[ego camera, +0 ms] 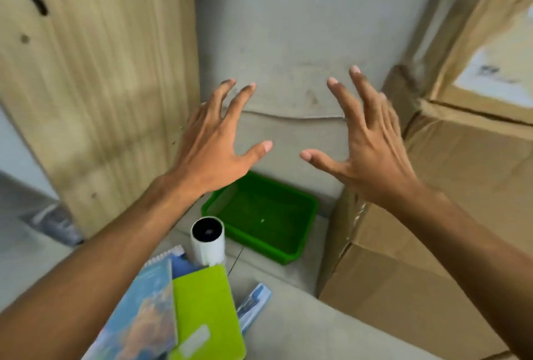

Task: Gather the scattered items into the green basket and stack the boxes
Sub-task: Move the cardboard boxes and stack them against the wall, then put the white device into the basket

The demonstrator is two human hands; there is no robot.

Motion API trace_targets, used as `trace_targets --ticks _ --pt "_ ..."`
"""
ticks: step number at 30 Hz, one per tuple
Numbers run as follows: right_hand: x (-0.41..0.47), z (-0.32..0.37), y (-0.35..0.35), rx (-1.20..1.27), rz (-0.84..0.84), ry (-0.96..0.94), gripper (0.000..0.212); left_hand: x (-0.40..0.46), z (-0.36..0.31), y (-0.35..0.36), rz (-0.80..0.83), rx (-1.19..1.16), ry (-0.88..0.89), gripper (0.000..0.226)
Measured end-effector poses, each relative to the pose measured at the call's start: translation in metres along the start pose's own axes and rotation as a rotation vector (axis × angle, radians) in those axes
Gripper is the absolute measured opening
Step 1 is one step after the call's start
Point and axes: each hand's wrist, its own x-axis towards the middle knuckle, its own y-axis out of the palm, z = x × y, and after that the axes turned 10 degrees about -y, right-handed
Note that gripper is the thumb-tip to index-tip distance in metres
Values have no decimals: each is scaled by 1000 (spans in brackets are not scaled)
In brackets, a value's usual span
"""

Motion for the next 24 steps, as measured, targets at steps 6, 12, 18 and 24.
trace_targets --ticks 6,12,18,24 --pt "-15 32 88 174 82 -62 99 -54 63 21 112 127 -110 90" --pt "-42 66 176 397 338 8 105 -121 115 31 274 193 -229 96" --pt "-50 68 233 511 448 55 113 -163 148 48 365 238 -307 99" --pt "-48 80 283 608 532 50 119 -173 165 77 406 235 -390 104"
